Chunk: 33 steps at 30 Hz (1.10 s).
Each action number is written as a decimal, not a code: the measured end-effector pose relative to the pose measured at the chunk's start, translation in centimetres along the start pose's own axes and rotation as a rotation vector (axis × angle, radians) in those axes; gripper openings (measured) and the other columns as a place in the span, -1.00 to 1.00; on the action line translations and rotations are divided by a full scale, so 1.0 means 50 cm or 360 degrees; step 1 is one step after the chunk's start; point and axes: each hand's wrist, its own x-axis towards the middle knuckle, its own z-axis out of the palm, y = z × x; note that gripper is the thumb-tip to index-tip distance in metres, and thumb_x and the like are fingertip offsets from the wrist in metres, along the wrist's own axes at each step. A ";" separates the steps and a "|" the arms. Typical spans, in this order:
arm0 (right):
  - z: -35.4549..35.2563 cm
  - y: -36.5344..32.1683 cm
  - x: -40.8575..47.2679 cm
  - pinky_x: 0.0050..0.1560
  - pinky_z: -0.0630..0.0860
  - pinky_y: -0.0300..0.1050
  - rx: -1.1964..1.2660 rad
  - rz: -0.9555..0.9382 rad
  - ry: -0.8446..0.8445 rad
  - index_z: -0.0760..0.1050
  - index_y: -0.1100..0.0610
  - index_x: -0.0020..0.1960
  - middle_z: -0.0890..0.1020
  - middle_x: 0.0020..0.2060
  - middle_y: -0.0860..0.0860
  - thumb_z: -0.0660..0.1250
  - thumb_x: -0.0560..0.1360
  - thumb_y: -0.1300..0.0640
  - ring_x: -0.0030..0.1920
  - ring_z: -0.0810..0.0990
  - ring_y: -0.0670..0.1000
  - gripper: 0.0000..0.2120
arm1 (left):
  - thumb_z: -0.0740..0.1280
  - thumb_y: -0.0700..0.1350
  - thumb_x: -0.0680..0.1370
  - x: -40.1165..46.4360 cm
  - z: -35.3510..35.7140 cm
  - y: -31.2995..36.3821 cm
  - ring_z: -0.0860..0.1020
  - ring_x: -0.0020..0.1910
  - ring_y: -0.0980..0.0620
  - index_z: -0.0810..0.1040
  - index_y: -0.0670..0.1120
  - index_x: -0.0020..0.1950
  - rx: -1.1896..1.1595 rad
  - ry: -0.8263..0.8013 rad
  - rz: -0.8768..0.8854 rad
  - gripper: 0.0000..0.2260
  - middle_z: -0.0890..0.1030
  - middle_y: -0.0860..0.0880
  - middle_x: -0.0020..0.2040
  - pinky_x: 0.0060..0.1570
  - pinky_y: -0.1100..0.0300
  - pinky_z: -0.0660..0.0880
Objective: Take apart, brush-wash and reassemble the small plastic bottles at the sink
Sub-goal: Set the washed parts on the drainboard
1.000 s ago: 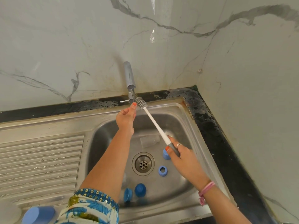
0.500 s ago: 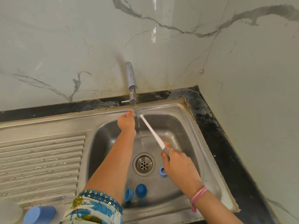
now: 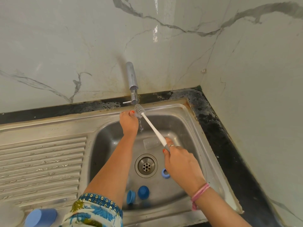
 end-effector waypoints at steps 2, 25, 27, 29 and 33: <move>-0.004 -0.002 0.003 -0.22 0.53 -0.16 -0.0023 0.0025 0.0011 0.10 0.02 0.54 0.55 -0.14 -0.01 -0.01 0.67 -0.01 -0.24 0.56 -0.02 -0.55 | 0.13 -0.15 0.68 -0.003 -0.005 0.003 0.50 0.05 -0.10 0.58 -0.26 0.15 0.0096 -0.0116 0.0117 -0.71 0.52 -0.17 0.10 0.05 0.13 0.39; -0.030 0.004 -0.013 -0.16 0.53 -0.15 0.0078 0.0026 0.0012 0.13 -0.02 0.52 0.50 -0.20 -0.06 0.02 0.66 -0.04 -0.20 0.57 -0.03 -0.55 | 0.04 -0.17 0.69 -0.002 -0.012 0.008 0.45 0.00 0.06 0.44 -0.13 0.25 -0.0809 -0.0243 -0.0565 -0.77 0.48 -0.06 0.10 0.04 0.14 0.48; -0.024 -0.002 -0.009 -0.20 0.51 -0.17 0.0077 0.0021 -0.0012 0.14 -0.02 0.51 0.51 -0.20 -0.05 0.02 0.66 -0.04 -0.22 0.56 -0.04 -0.57 | 0.07 -0.16 0.69 -0.006 -0.010 0.015 0.44 -0.14 0.11 0.45 -0.07 0.10 -0.0934 -0.0287 -0.0639 -0.83 0.48 -0.04 -0.03 -0.10 0.19 0.49; -0.016 -0.006 0.001 -0.19 0.53 -0.16 0.0122 0.0047 -0.0039 0.13 0.01 0.52 0.52 -0.20 -0.04 0.03 0.66 -0.03 -0.21 0.56 -0.03 -0.56 | 0.10 -0.14 0.69 -0.009 -0.012 0.025 0.42 -0.19 0.12 0.44 -0.05 0.03 -0.1060 -0.0335 -0.0730 -0.86 0.46 -0.01 -0.13 -0.18 0.21 0.49; -0.015 -0.005 0.023 -0.14 0.54 -0.10 0.0269 0.0099 -0.0106 0.16 0.02 0.52 0.47 -0.24 -0.03 0.06 0.66 -0.02 -0.23 0.52 -0.03 -0.55 | 0.14 -0.22 0.66 -0.013 -0.023 0.032 0.39 -0.26 0.11 0.49 -0.04 -0.09 -0.1174 -0.0502 -0.0792 -0.80 0.41 0.00 -0.26 -0.14 0.18 0.47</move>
